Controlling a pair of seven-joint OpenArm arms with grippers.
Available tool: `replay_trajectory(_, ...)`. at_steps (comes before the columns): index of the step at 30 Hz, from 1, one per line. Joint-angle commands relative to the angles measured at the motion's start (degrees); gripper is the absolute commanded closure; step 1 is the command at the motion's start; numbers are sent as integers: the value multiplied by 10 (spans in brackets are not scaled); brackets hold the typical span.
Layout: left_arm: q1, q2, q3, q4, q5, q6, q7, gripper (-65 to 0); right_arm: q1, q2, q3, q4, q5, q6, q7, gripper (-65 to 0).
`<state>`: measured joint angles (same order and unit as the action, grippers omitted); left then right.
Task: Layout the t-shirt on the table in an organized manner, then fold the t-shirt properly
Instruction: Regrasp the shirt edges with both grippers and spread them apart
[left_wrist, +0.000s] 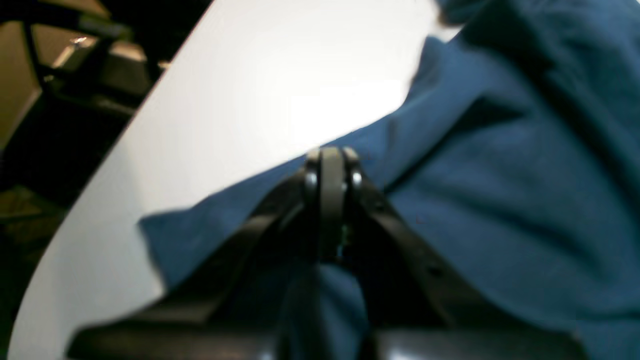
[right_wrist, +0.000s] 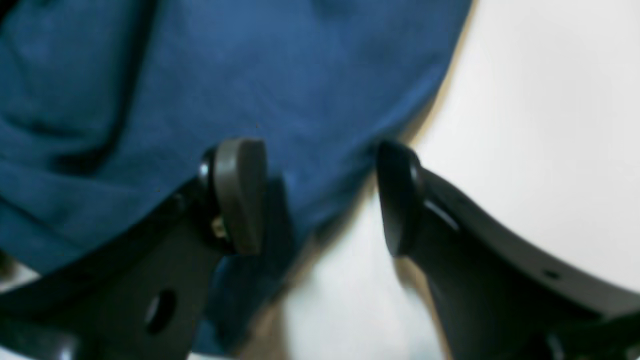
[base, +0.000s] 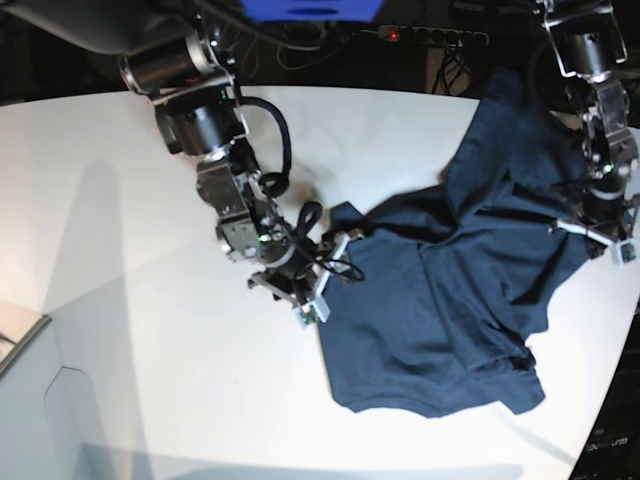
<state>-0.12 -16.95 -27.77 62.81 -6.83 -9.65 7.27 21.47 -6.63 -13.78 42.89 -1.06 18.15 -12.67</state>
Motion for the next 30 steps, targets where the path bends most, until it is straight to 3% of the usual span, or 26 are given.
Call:
replay_trajectory(1,-3,-1,-3,12,-2,0,-12,-1,27,-6,1,-4,8,4,17,-352)
replay_trajectory(10,59,63,-59,7,-2,0,-12,-2,59,-7,1,-56,9,2,18,-331)
replay_trajectory(12,71,70,-59,5,-2,0,-12,-2,57,-7,1,-56,9,2,18,-256)
replay_trajectory(16,76,79,-59,-10,-2,0,-13,-2,57,-4,1,-55,9,2,18,-8)
replay_trajectory(25,-32,73,-55,-179,4,0,-16,-1,55,34,134,-36,9,2,13,0)
replay_trajectory(30,-106,72,-55,-217,5,0,-16,-1,-24,66,173,75,9,2,13,0)
